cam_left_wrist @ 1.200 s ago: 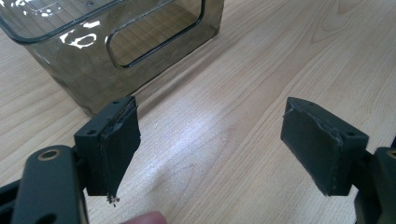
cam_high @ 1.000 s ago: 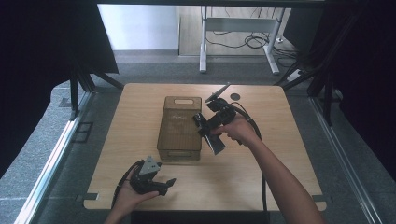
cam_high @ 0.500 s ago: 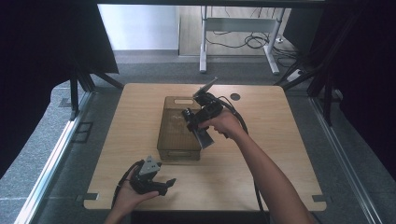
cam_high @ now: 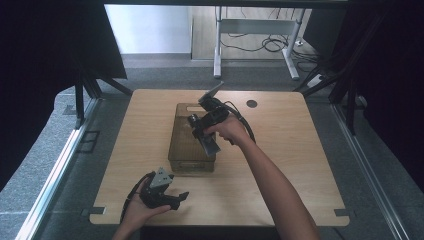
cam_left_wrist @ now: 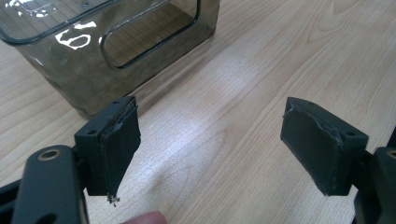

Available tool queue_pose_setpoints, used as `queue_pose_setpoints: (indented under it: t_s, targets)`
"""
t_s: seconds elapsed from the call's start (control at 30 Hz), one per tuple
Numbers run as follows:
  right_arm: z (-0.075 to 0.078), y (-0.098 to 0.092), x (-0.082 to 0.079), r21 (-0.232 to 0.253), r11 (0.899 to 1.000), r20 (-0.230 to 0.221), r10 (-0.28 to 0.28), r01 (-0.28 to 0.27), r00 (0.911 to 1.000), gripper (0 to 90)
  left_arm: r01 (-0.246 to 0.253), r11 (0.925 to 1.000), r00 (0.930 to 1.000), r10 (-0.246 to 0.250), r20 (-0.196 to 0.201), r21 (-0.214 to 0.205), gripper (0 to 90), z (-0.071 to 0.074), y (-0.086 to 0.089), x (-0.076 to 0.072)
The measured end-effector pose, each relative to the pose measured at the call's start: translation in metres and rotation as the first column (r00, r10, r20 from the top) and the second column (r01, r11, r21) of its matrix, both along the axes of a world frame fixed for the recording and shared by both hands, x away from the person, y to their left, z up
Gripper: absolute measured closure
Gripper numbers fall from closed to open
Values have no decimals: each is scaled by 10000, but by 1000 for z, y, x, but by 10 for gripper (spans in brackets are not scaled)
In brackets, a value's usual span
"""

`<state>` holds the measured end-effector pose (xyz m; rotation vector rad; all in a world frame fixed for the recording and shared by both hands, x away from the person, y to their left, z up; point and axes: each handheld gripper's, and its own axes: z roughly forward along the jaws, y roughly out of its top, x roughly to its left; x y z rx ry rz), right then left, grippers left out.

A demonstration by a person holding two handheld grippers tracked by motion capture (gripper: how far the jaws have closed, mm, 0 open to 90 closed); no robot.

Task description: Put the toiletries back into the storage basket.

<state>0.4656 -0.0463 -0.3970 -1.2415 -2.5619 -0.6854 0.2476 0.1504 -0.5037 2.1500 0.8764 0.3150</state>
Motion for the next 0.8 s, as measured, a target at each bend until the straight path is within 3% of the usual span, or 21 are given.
queue_pose_setpoints:
  t_s: [0.8]
  targets:
    - [-18, 23, 13, -231, 9995, -163, -198, 195, 9997, 460, 52, 10000, 10000, -52, -18, 42, 200, -1, -1, 0]
